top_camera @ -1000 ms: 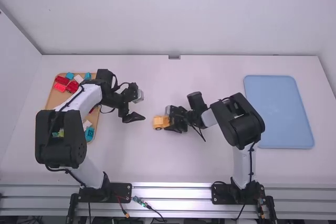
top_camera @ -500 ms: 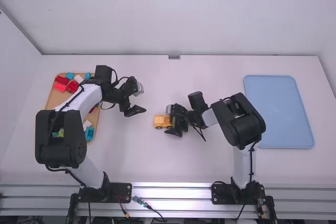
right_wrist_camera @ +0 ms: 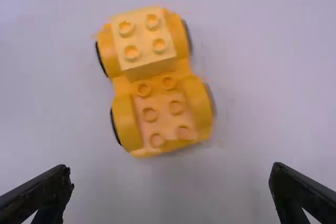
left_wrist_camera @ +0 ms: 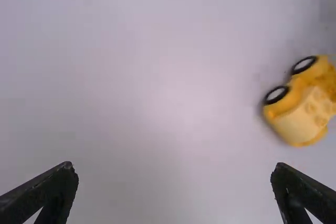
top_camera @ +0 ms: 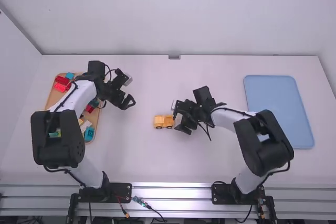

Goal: Assemble lego blocks to make yellow taxi

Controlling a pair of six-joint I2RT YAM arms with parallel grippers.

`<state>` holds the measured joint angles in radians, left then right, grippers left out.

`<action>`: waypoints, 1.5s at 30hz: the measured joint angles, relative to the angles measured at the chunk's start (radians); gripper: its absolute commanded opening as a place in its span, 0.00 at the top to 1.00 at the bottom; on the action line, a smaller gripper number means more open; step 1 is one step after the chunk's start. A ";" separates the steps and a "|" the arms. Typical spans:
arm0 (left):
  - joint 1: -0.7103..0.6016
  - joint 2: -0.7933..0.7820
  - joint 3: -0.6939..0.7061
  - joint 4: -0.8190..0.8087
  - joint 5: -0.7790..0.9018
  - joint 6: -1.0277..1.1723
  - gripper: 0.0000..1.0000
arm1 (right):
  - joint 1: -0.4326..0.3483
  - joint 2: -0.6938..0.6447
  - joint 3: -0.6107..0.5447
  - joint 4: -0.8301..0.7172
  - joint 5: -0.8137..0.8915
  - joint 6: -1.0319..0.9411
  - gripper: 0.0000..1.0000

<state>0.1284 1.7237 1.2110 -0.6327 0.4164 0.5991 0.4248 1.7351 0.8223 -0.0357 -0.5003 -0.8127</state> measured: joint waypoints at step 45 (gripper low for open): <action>0.461 0.162 0.092 -0.235 -0.345 0.490 0.27 | -0.225 -0.131 0.144 -0.131 0.137 0.000 0.01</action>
<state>0.5892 1.8854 1.3033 -0.8677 0.0711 1.0893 0.2001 1.6043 0.9665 -0.1665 -0.3637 -0.8127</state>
